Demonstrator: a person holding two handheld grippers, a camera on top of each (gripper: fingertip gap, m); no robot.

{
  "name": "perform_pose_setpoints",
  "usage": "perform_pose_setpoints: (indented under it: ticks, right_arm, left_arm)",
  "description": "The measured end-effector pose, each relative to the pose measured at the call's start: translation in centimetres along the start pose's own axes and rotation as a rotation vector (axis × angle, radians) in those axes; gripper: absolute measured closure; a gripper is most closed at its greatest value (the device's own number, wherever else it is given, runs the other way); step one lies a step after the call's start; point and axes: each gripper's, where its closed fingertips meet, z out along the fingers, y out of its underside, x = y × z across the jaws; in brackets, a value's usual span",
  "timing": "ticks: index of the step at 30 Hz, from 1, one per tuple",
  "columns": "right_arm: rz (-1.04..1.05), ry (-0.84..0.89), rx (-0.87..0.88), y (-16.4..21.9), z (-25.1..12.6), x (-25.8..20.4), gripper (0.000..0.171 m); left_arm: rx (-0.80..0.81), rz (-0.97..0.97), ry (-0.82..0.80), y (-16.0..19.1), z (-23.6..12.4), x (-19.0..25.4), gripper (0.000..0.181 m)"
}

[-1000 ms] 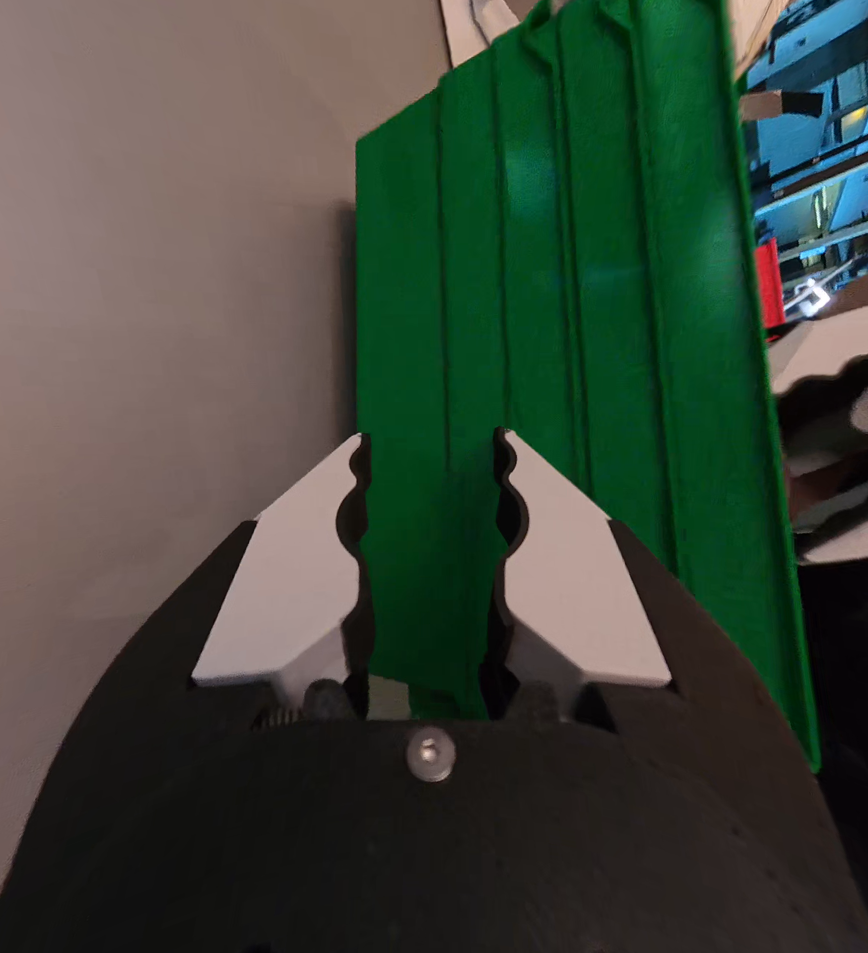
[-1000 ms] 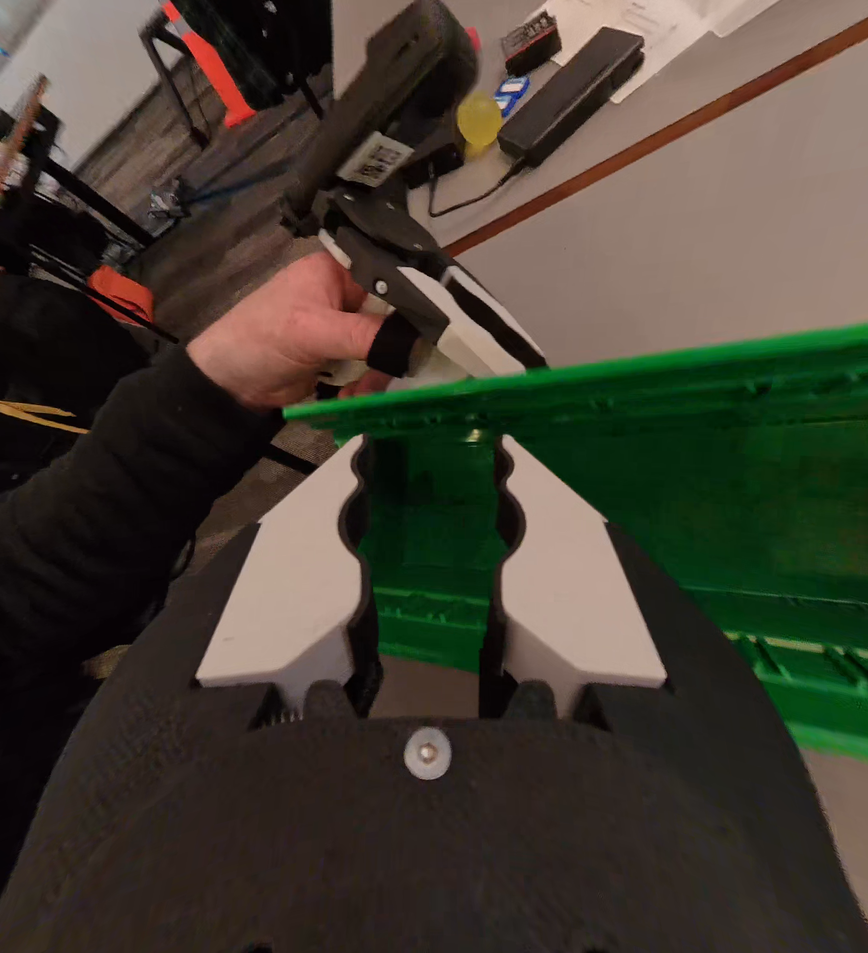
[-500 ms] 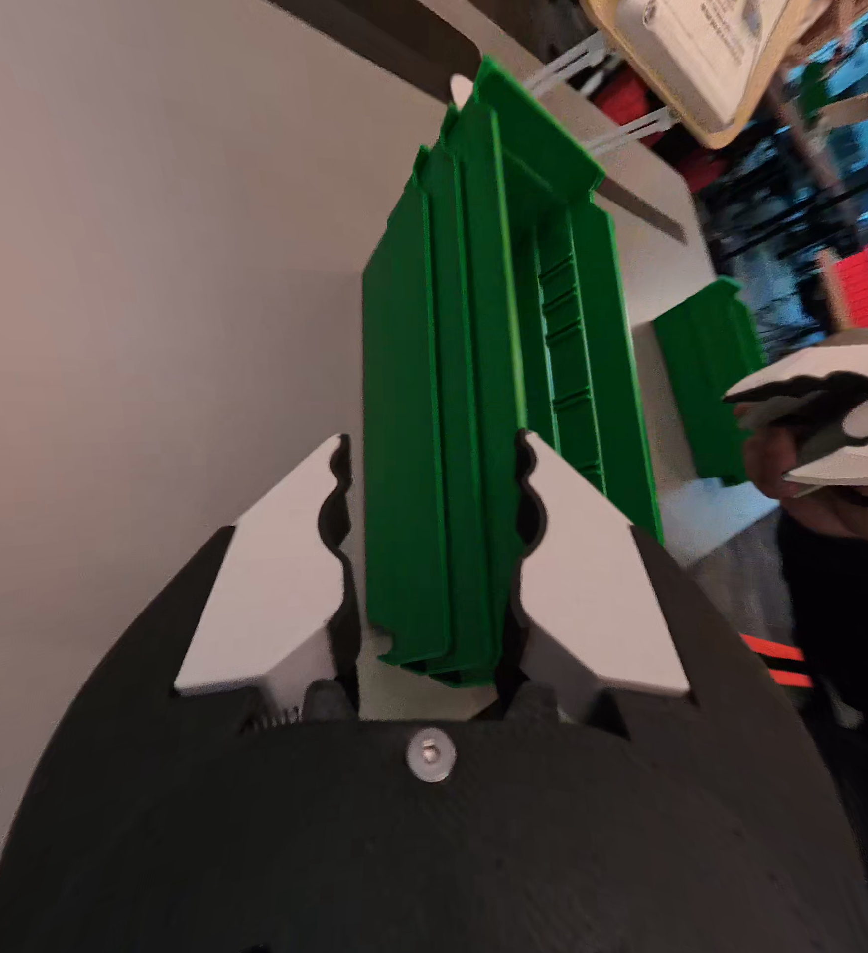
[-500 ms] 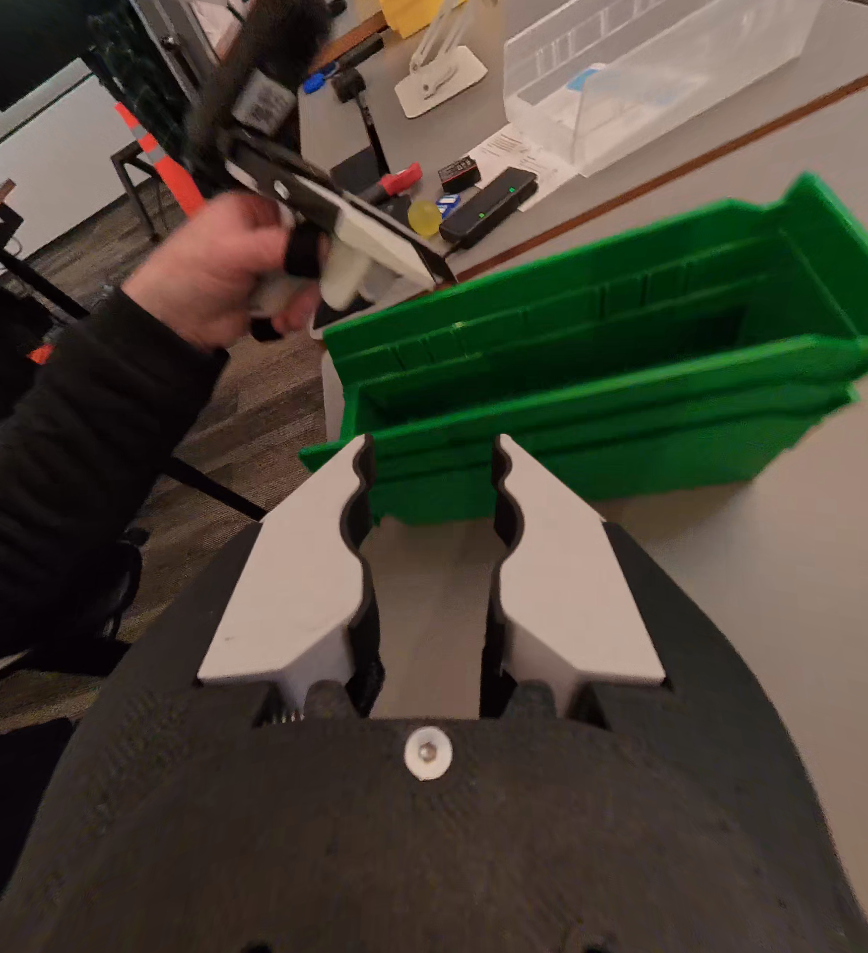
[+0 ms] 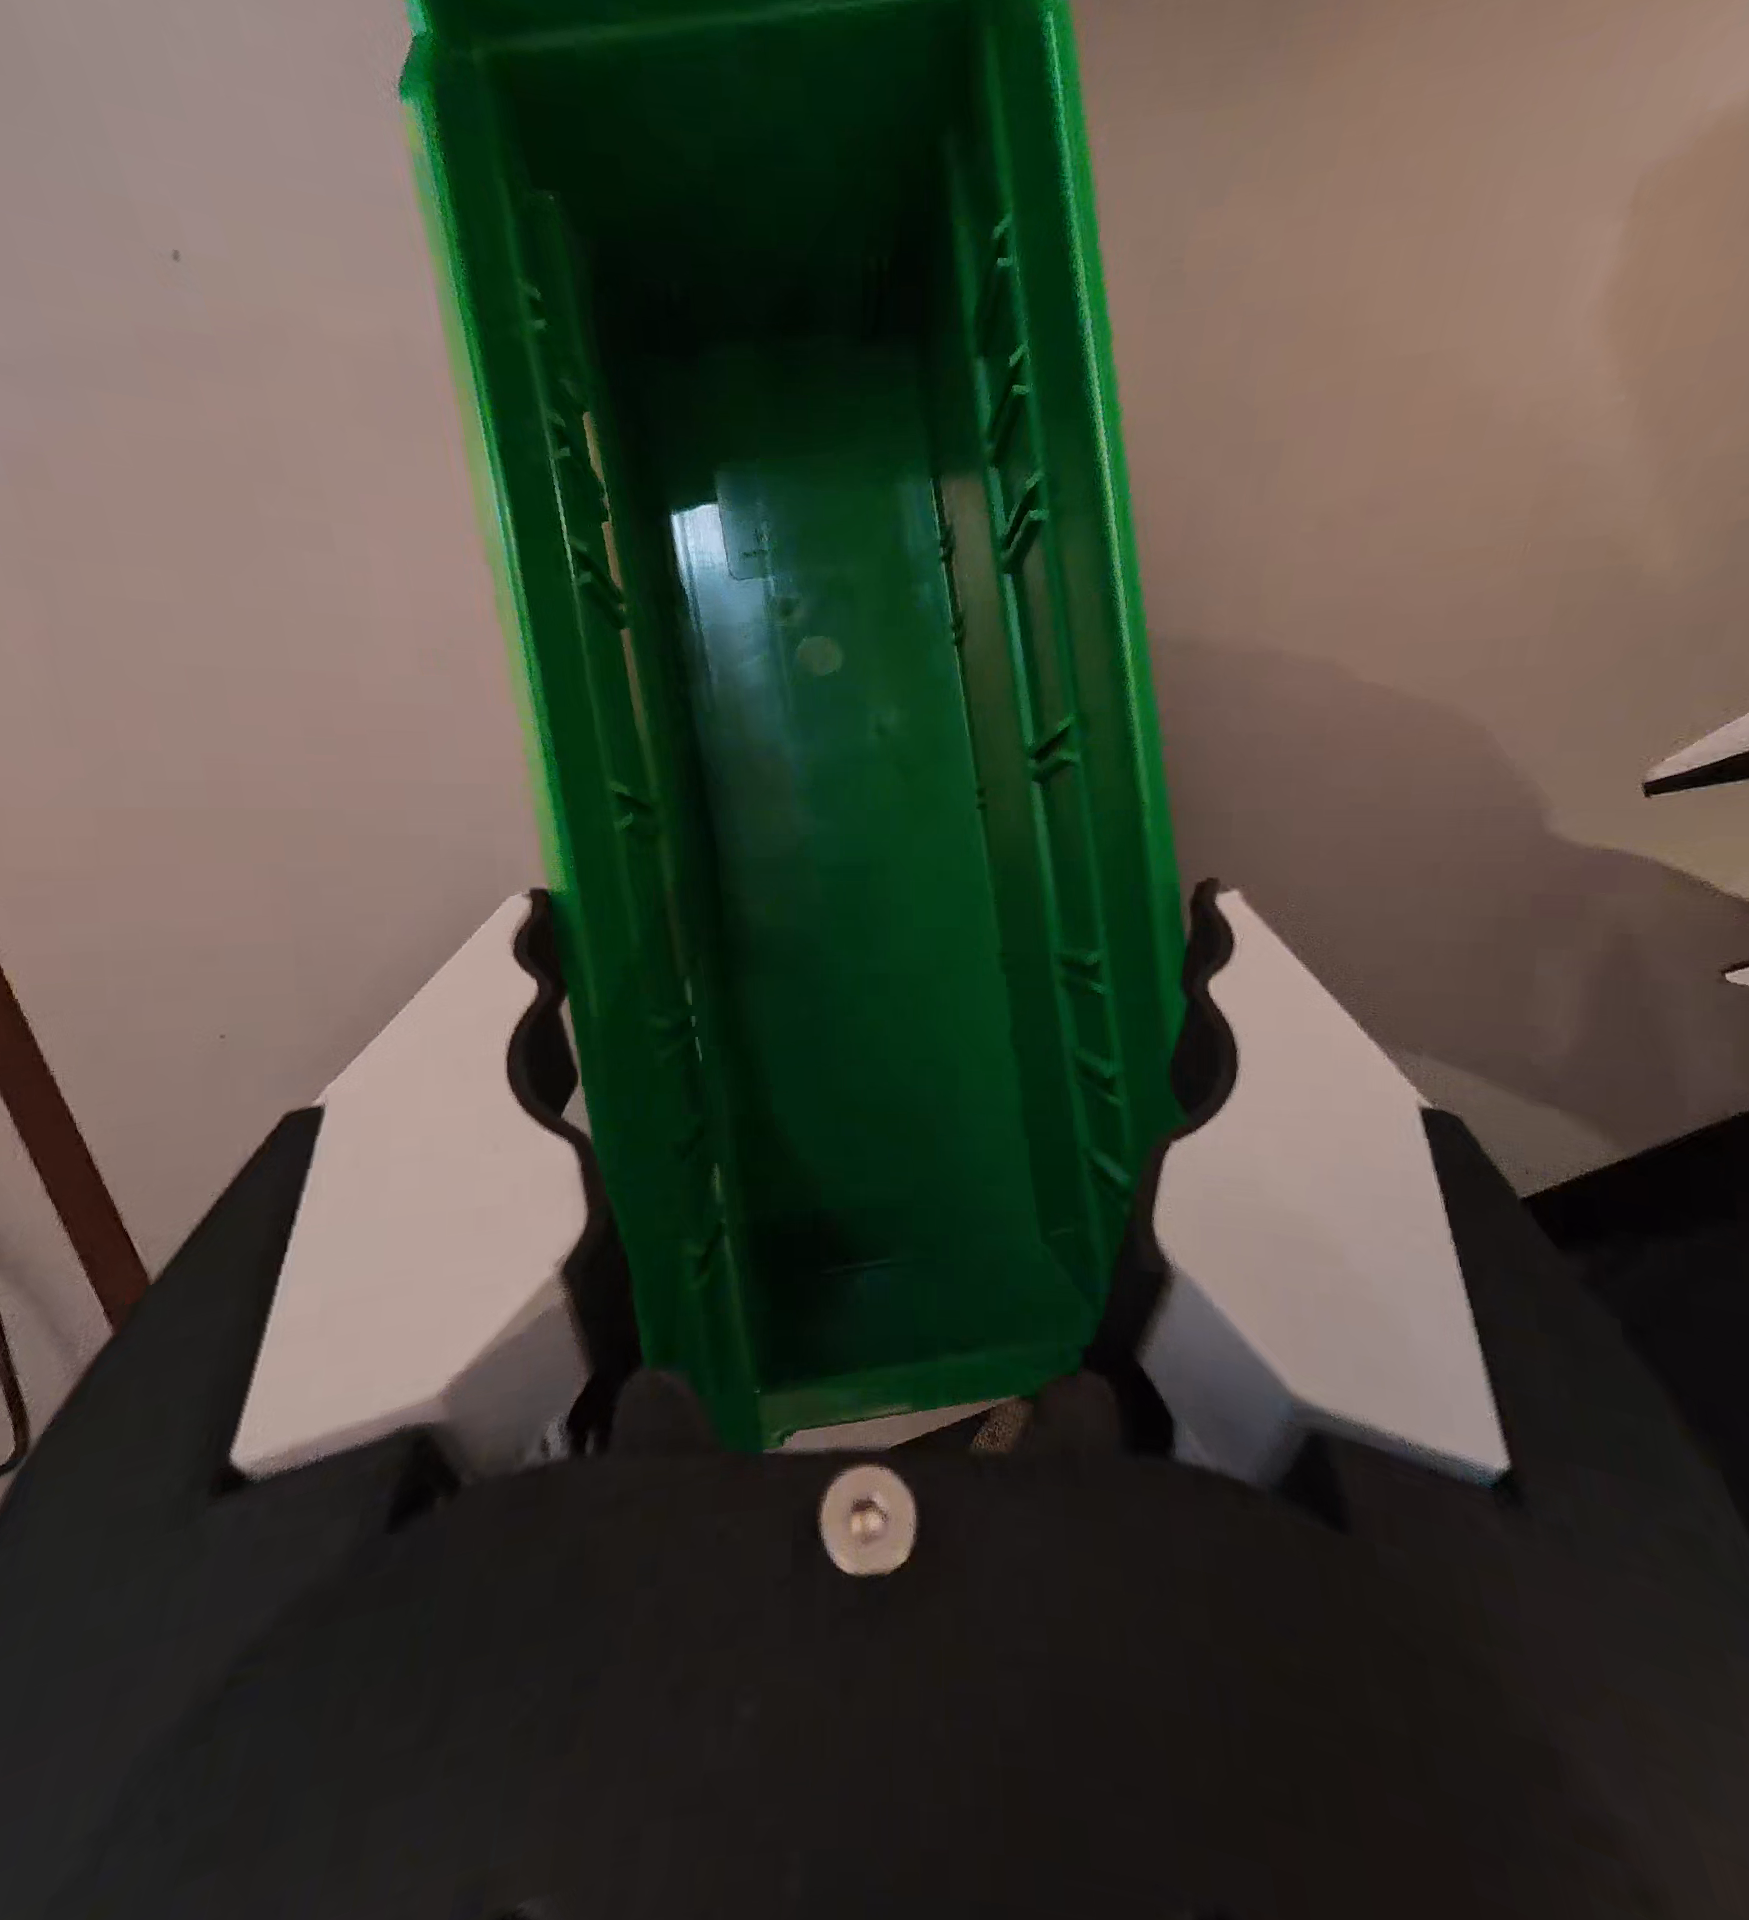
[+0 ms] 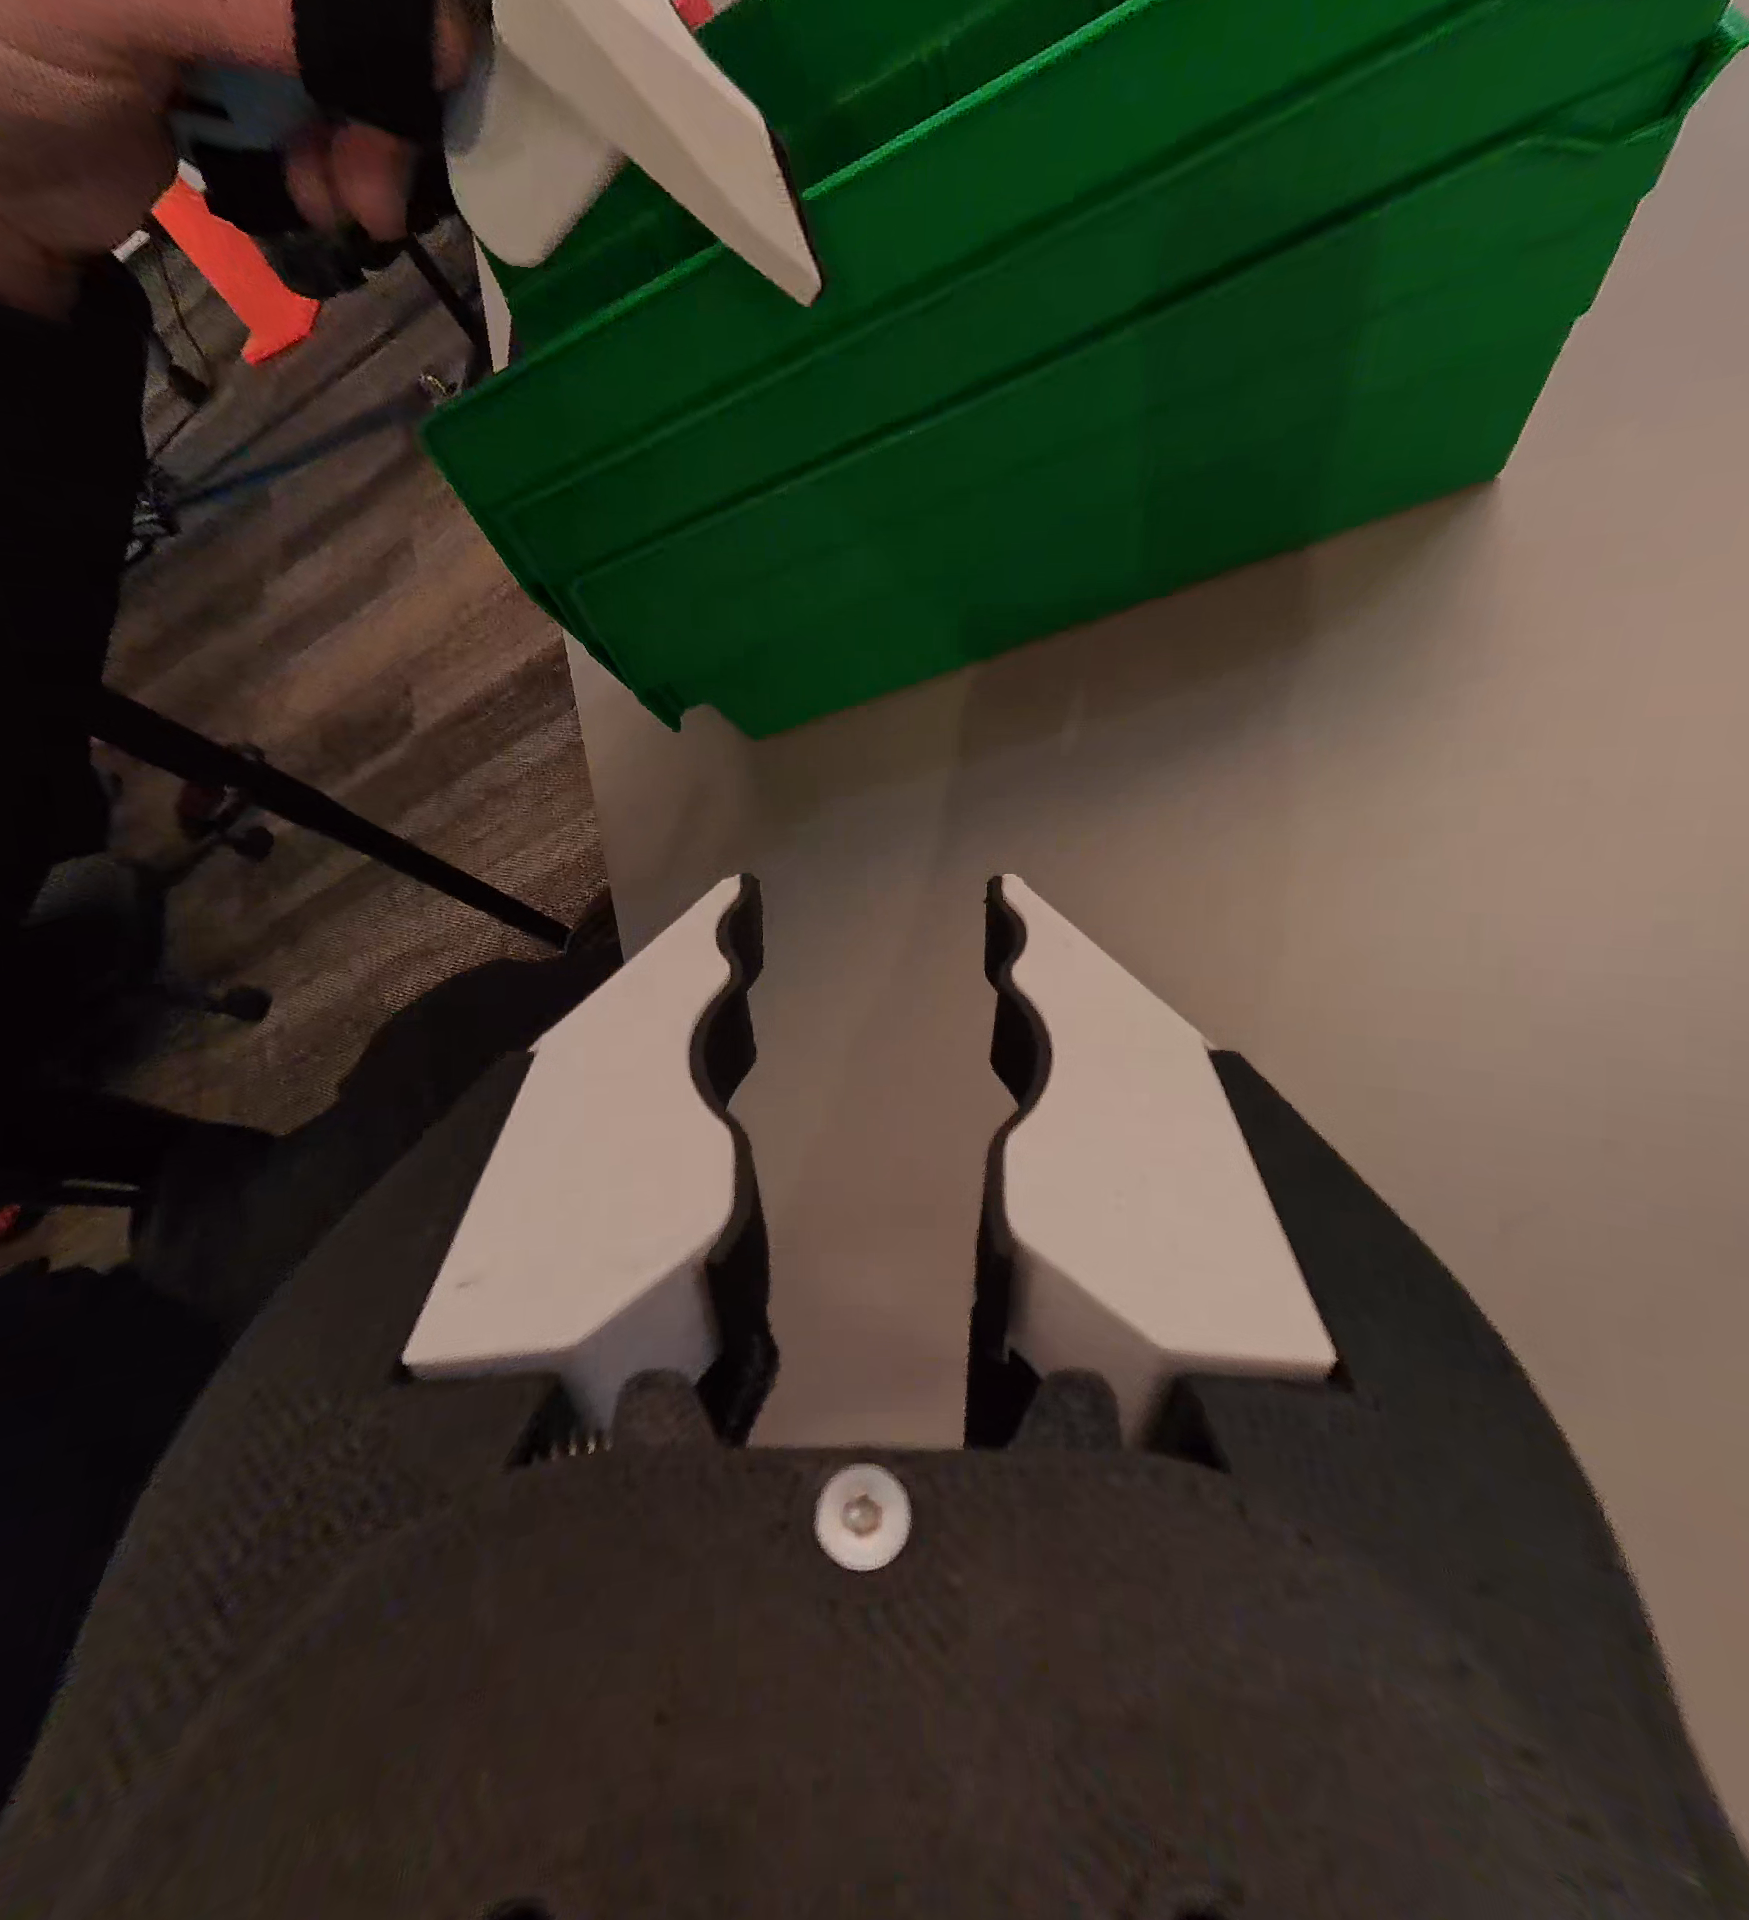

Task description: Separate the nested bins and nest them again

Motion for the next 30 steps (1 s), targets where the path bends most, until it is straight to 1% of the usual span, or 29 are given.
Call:
perform_pose_setpoints:
  ticks: [3,10,18,23,27,30]
  right_arm:
    - [-0.001,-0.007,-0.002,0.0,0.2,-0.1,0.130]
    - [0.002,-0.034,-0.049,1.3,1.6,-0.6,0.131]
    - [0.015,-0.041,-0.061,1.7,2.0,-0.3,0.134]
    - [0.017,-0.044,-0.063,1.8,2.0,-0.2,0.134]
    - [0.019,-0.044,-0.063,1.9,1.9,-0.1,0.134]
    - [0.019,-0.045,-0.070,2.0,2.0,-0.2,0.134]
  left_arm:
    - [-0.006,0.003,-0.004,0.2,-0.2,-0.1,0.069]
    - [0.018,-0.006,0.003,-0.1,-0.4,-0.2,0.080]
    - [0.055,-0.035,0.019,-0.4,-0.7,-0.7,0.084]
    - [0.075,-0.037,0.013,-0.7,-1.1,-0.9,0.085]
    - [0.052,-0.048,0.031,-0.2,-1.0,-0.8,0.078]
    - [0.047,-0.055,0.044,0.0,-0.9,-0.9,0.070]
